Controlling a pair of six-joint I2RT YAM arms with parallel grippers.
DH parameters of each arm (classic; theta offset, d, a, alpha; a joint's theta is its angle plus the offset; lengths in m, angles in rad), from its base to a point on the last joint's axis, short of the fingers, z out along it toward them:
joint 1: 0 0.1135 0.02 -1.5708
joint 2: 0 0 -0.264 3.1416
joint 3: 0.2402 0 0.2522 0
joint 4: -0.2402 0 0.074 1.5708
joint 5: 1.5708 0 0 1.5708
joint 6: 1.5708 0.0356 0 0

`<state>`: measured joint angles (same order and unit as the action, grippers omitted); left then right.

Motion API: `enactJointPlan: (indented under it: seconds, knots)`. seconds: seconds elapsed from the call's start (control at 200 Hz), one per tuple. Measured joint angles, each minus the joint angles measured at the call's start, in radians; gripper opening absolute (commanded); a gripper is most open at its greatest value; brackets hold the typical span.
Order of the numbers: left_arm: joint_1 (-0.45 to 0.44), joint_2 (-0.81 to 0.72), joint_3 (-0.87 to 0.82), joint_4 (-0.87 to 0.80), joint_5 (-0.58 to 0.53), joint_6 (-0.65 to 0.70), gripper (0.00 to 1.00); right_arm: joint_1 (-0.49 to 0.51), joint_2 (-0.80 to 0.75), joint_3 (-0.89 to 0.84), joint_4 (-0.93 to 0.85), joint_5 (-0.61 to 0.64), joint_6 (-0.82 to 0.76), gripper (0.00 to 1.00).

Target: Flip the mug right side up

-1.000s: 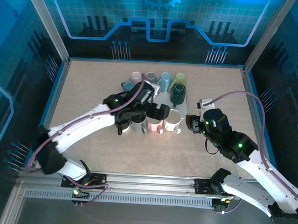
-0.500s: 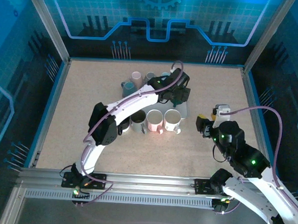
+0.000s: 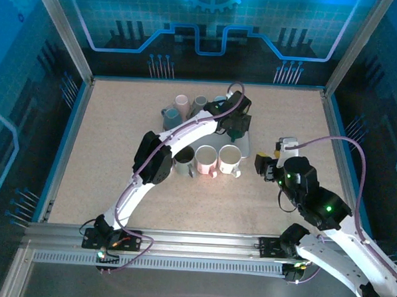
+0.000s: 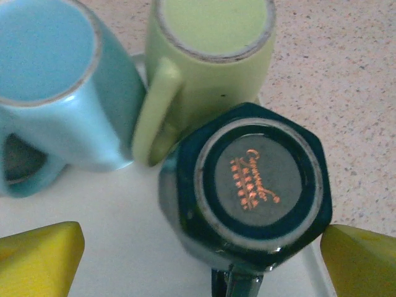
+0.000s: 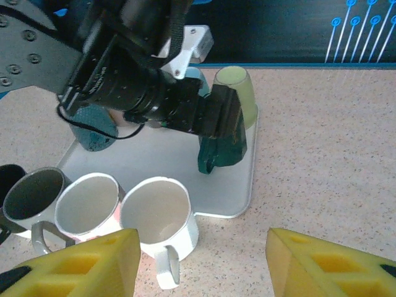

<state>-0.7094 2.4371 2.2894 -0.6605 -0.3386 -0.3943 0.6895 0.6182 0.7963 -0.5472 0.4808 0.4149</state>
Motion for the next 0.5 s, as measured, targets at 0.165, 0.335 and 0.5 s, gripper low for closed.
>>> enactJointPlan:
  seconds: [0.165, 0.335, 0.5]
  knots:
    - [0.016, 0.041, 0.024, 0.050, 0.069, -0.019, 0.99, -0.004, 0.009, -0.026, 0.010, -0.035, 0.015, 0.57]
    - [0.031, 0.086, 0.026, 0.075, 0.102, -0.019, 0.99, -0.006, 0.010, -0.038, 0.011, -0.052, 0.024, 0.57]
    - [0.038, 0.108, 0.026, 0.076, 0.113, -0.024, 0.92, -0.011, 0.017, -0.040, 0.016, -0.065, 0.026, 0.57]
